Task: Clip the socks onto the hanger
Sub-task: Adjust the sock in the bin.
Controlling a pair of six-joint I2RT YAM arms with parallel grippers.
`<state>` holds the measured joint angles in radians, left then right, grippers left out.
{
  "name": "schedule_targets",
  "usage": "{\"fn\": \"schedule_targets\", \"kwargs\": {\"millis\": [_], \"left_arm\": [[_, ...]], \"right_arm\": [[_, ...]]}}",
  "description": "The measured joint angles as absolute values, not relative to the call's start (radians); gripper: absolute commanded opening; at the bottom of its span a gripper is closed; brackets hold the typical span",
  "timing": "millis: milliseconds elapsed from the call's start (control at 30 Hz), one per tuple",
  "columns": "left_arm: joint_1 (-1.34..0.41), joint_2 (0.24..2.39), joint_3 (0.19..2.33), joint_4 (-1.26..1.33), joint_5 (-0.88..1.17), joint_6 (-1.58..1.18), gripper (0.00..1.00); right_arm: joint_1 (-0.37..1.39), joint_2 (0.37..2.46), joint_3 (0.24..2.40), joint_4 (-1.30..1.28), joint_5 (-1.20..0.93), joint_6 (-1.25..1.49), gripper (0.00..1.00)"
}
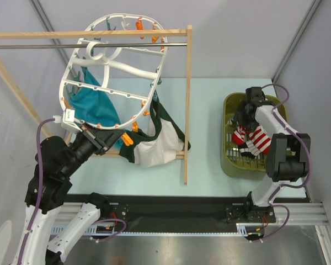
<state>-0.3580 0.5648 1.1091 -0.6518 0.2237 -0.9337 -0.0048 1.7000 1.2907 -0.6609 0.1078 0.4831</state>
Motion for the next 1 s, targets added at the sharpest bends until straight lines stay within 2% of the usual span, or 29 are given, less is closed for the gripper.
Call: {"fn": "schedule_targets", "kwargs": {"millis": [33,67,133,167,200,467,567,600,733,767,900,1000], "left_arm": [[-0.358,0.565,1.109,-0.652,0.224,-0.933,0.0],[-0.358,0.565,1.109,-0.652,0.224,-0.934,0.0],[-0.358,0.565,1.109,-0.652,0.224,-0.934,0.0],[-0.358,0.565,1.109,-0.652,0.224,-0.933,0.0],[-0.358,0.565,1.109,-0.652,0.224,-0.933,0.0],[-0.358,0.564,1.109,-0.652,0.224,-0.934,0.0],[-0.358,0.564,1.109,-0.652,0.224,-0.934,0.0],[-0.358,0.564,1.109,-0.651,0.224,-0.934,0.0],[-0.358,0.563,1.109,-0.651,0.225,-0.934,0.0],[-0.358,0.563,1.109,-0.652,0.225,-0.934,0.0],[-0.358,0.561,1.109,-0.652,0.226,-0.934,0.0],[-0.358,0.56,1.109,-0.652,0.232,-0.934,0.0]], "right_arm": [[-0.004,1.707,1.281,-0.656,0.106,0.496,0.62],[-0.004,1.716,1.268,-0.648,0.102,0.508,0.52],[-0.004,1.73,1.243,-0.634,0.087,0.531,0.42],[-0.005,1.733,1.235,-0.631,0.078,0.541,0.09],[-0.009,1.734,1.231,-0.629,0.061,0.544,0.0],[-0.147,1.617,1.231,-0.522,-0.069,0.637,0.01],[-0.194,1.581,1.221,-0.424,-0.088,0.682,0.28],[-0.202,1.576,1.208,-0.383,-0.097,0.695,0.32],[-0.206,1.584,1.127,-0.318,-0.141,0.73,0.61],[-0.204,1.584,1.102,-0.32,-0.146,0.732,0.65],[-0.193,1.569,1.055,-0.372,-0.142,0.696,0.64],[-0.176,1.507,1.055,-0.413,-0.111,0.638,0.59]]}}
